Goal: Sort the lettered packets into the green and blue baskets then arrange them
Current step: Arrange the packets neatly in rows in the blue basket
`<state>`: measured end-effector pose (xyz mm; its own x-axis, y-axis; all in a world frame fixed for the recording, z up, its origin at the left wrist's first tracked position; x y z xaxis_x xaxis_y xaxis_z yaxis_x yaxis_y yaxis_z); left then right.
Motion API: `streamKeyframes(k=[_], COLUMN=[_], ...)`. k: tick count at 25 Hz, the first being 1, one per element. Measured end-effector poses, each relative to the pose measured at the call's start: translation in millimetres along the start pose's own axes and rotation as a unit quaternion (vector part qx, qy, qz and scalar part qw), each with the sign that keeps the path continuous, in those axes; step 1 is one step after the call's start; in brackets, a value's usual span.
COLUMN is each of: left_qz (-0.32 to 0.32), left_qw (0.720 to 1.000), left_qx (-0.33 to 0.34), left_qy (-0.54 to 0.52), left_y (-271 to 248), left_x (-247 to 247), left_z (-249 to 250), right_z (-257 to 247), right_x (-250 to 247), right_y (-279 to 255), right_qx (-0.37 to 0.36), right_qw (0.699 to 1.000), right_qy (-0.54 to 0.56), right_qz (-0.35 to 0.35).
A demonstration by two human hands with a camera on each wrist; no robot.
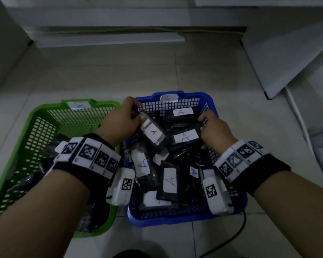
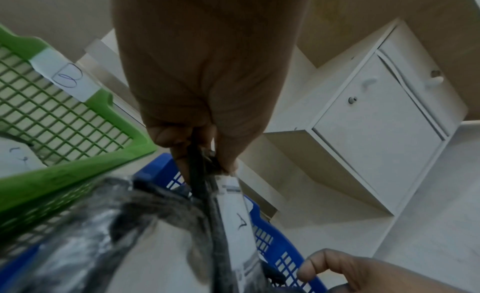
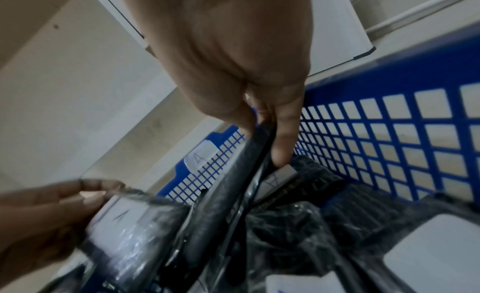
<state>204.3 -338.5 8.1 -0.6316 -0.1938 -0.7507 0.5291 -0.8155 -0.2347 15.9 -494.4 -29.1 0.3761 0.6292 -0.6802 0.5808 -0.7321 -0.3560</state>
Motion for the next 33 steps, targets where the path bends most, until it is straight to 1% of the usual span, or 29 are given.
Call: streamKeyframes(k=[2, 4, 6, 8, 10, 12, 13, 14, 17, 19, 21, 23, 24, 26, 28, 29, 31, 33], left_qz=[0.017, 0.039, 0.050, 0.046, 0.035, 0.043, 0.039, 0.024, -0.035, -0.044, -0.050, -0.058, -0.058, -0.050, -0.051, -0.057, -0.074, -0.080], left_qw=[1.000, 0.999, 0.998, 0.997, 0.991, 0.980, 0.976, 0.975, 0.978, 0.975, 0.975, 0.971, 0.964, 0.942, 0.929, 0.928, 0.930, 0.939], left_qx=[0.009, 0.011, 0.004, -0.013, -0.010, 0.022, 0.038, 0.046, 0.045, 0.054, 0.068, 0.075, 0.073, 0.070, 0.066, 0.063, 0.057, 0.050], left_qy=[0.002, 0.013, 0.026, 0.058, 0.126, 0.193, 0.210, 0.216, 0.203, 0.210, 0.204, 0.218, 0.247, 0.325, 0.362, 0.363, 0.356, 0.330], left_y=[8.1, 17.2, 25.0, 27.7, 23.7, 19.5, 19.1, 20.0, 23.9, 24.9, 26.1, 28.6, 30.7, 37.5, 44.9, 48.2, 52.0, 55.1], left_x=[1.7, 2.5, 5.1, 11.2, 18.1, 19.7, 20.8, 23.2, 33.4, 37.8, 40.5, 42.5, 42.6, 42.3, 41.8, 41.8, 41.4, 36.5], left_z=[2.5, 0.8, -4.3, -8.5, -7.0, 0.8, 4.3, 5.0, 2.6, 3.7, 5.9, 8.7, 10.1, 13.5, 16.3, 16.6, 15.1, 13.1], right_z=[-0.5, -4.8, -12.2, -22.4, -31.5, -33.8, -33.7, -32.9, -28.1, -23.3, -17.9, -15.7, -16.2, -17.5, -19.5, -19.5, -17.0, -20.0], right_x=[4.9, 12.5, 22.9, 37.1, 49.7, 56.0, 58.0, 59.2, 57.3, 52.8, 53.8, 57.3, 57.9, 55.7, 49.5, 45.9, 41.6, 34.0], right_y=[0.6, -1.9, -6.3, -8.6, -8.5, -3.7, -1.4, 0.0, 1.7, 2.9, 3.4, 1.9, 1.6, 2.5, 5.0, 6.4, 7.7, 7.6], right_qx=[-0.011, -0.039, -0.081, -0.158, -0.211, -0.216, -0.210, -0.205, -0.185, -0.173, -0.167, -0.167, -0.169, -0.164, -0.155, -0.152, -0.145, -0.145], right_qw=[0.997, 0.981, 0.951, 0.906, 0.875, 0.860, 0.856, 0.855, 0.866, 0.875, 0.880, 0.873, 0.867, 0.850, 0.841, 0.844, 0.859, 0.886], right_qy=[-0.076, -0.182, -0.285, -0.376, -0.418, -0.443, -0.454, -0.459, -0.453, -0.442, -0.429, -0.435, -0.447, -0.487, -0.513, -0.510, -0.484, -0.427], right_qz=[-0.027, -0.063, -0.094, -0.112, -0.125, -0.130, -0.131, -0.128, -0.104, -0.092, -0.119, -0.143, -0.141, -0.116, -0.082, -0.073, -0.081, -0.103])
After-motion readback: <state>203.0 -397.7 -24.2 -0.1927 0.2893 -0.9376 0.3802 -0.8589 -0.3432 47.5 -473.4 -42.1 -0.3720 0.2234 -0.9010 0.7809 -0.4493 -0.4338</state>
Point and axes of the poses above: each hand's wrist, its own y-axis towards the middle knuckle, its own x-axis out of the palm, z = x × y, the point moved 8 cm from there along y, towards the middle knuckle, and after that the axes turned 6 degrees about -z, right-handed, at the moved point
